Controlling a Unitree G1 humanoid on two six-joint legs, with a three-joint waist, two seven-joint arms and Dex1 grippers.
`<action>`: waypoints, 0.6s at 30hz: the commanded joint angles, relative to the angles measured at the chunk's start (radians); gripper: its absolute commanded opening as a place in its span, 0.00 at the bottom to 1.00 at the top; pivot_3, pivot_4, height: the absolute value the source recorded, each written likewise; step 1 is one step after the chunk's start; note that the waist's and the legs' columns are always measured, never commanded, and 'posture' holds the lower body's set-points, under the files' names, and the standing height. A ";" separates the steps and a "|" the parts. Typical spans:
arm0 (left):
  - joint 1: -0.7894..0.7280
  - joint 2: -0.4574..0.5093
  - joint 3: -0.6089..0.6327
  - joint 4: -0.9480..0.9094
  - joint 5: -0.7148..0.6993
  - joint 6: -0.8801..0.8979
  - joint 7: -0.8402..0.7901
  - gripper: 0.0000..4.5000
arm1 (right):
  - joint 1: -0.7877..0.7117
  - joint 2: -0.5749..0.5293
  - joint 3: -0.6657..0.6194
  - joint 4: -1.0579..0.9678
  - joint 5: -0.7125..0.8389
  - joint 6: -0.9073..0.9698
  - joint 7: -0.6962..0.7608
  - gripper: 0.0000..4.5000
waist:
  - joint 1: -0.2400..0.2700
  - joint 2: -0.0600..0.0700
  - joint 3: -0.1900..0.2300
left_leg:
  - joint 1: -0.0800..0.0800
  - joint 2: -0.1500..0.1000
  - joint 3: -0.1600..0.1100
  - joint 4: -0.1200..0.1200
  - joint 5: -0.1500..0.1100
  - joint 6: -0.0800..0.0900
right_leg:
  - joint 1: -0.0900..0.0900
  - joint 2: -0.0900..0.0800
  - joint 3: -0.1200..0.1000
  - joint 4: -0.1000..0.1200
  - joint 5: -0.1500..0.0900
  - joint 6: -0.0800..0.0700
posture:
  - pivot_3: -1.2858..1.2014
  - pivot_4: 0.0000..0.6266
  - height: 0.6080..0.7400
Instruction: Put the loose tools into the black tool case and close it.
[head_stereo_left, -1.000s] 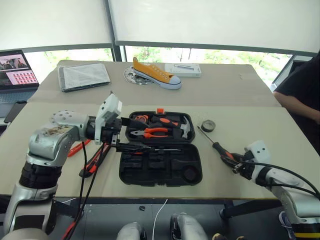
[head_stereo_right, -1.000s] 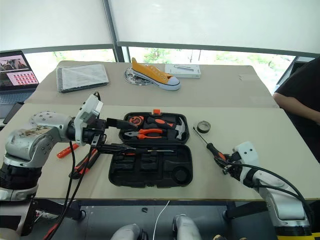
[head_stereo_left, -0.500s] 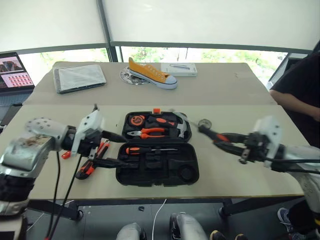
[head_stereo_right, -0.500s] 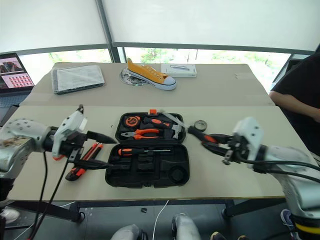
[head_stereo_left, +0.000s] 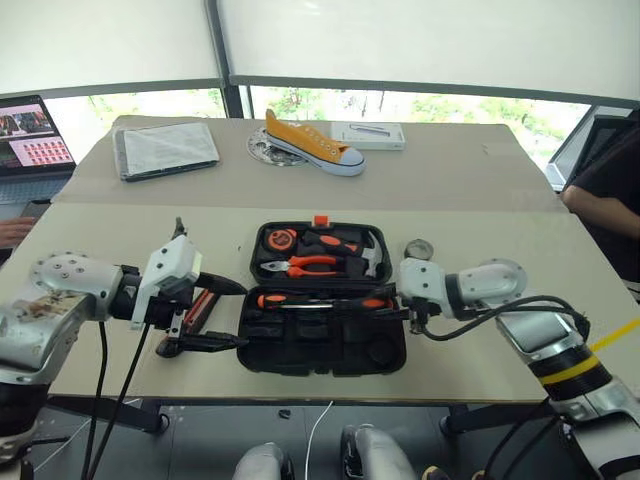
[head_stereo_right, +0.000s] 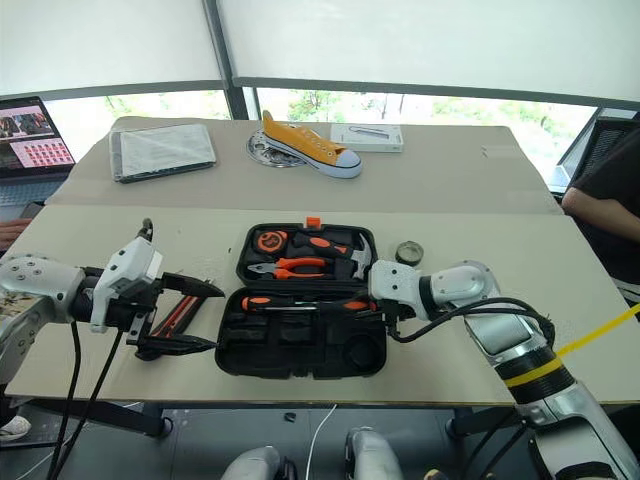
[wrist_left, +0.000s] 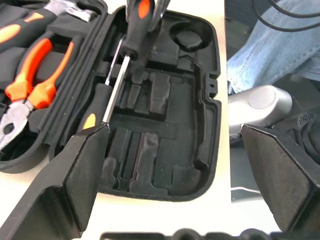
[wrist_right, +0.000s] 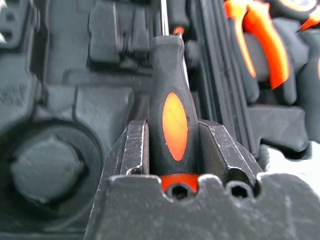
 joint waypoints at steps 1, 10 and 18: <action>0.005 0.017 0.034 -0.039 -0.025 0.005 0.018 1.00 | -0.018 0.001 -0.015 0.001 -0.017 -0.041 0.020 0.23 | -0.001 0.000 0.000 | 0.000 0.000 0.000 0.000 0.000 0.000 | 0.000 0.000 0.000 0.000 0.000 0.000 | 0.52 0.24 0.94; -0.023 0.010 0.014 -0.026 -0.018 0.002 0.039 1.00 | -0.004 0.026 -0.021 -0.029 -0.017 -0.021 0.024 0.52 | -0.004 0.000 0.000 | 0.002 0.001 0.000 0.001 0.002 -0.003 | 0.000 0.000 0.003 0.004 -0.003 0.005 | 0.52 0.24 0.94; -0.048 0.006 -0.004 -0.010 -0.013 -0.002 0.041 1.00 | -0.027 0.093 -0.073 -0.125 0.081 0.160 -0.007 0.73 | -0.010 0.000 0.000 | 0.001 0.001 0.000 0.001 0.002 -0.004 | 0.000 0.000 0.002 0.004 0.000 -0.002 | 0.52 0.24 0.94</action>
